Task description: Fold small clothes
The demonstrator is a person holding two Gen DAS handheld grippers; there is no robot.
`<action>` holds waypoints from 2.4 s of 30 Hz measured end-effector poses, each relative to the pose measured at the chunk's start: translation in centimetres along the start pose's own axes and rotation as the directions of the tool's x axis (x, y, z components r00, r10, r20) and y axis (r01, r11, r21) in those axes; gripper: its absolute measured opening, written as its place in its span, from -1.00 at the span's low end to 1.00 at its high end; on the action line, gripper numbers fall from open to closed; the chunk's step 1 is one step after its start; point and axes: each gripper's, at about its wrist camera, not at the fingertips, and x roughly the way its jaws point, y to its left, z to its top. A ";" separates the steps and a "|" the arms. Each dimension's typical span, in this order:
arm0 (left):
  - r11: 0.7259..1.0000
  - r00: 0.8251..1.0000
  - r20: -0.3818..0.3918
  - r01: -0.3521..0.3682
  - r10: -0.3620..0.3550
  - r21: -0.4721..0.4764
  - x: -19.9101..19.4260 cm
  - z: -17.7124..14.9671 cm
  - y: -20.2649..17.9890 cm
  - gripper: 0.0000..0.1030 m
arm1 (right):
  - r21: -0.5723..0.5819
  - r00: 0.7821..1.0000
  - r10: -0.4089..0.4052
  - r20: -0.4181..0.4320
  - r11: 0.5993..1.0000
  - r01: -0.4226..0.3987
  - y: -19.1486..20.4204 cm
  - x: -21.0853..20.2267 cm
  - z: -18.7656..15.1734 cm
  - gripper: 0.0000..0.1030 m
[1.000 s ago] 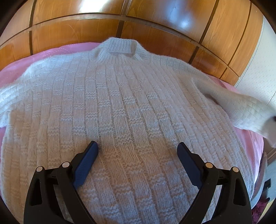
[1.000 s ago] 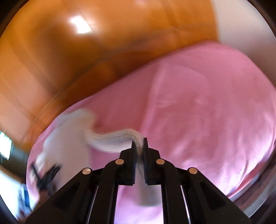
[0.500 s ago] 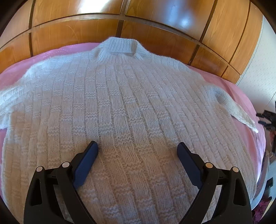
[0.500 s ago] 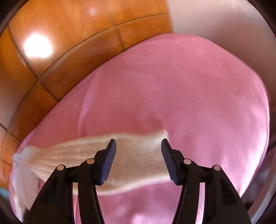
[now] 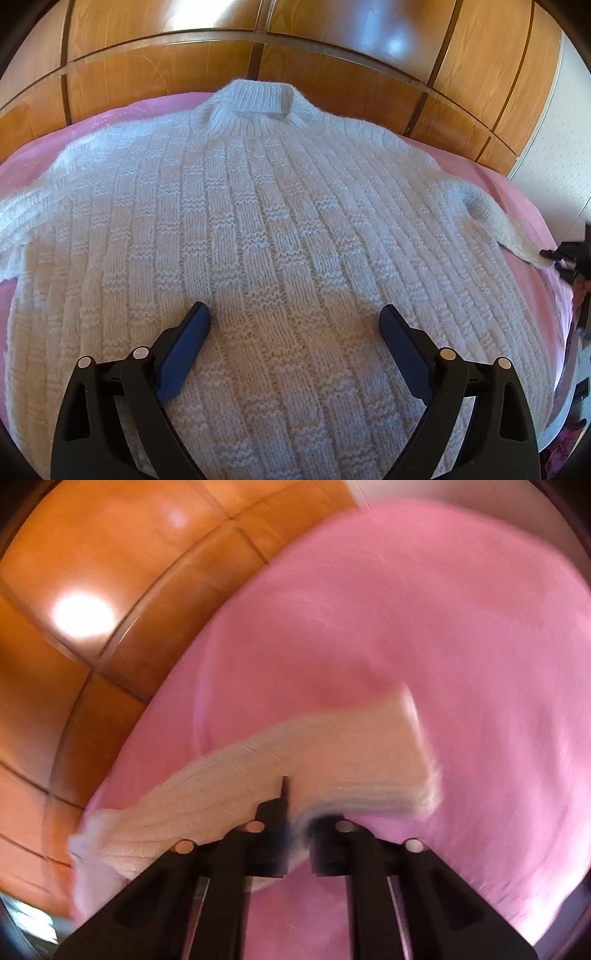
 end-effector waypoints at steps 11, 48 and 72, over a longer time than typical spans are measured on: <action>1.000 1.000 -0.001 -0.002 0.002 0.002 0.0 0.0 0.0 0.79 | -0.141 0.983 -0.183 0.032 0.972 0.186 -2.0 -0.8 -1.6 -0.34; 0.999 0.999 0.006 0.037 -0.037 -0.015 -0.3 0.3 0.3 0.86 | -0.834 0.969 -0.242 -0.041 0.543 0.100 26.2 15.4 -7.4 -1.00; 0.880 0.981 0.084 0.194 -0.174 -0.434 -15.0 -6.5 16.0 0.71 | -0.372 0.758 0.291 -0.584 0.733 -0.569 15.7 -4.0 -25.8 0.36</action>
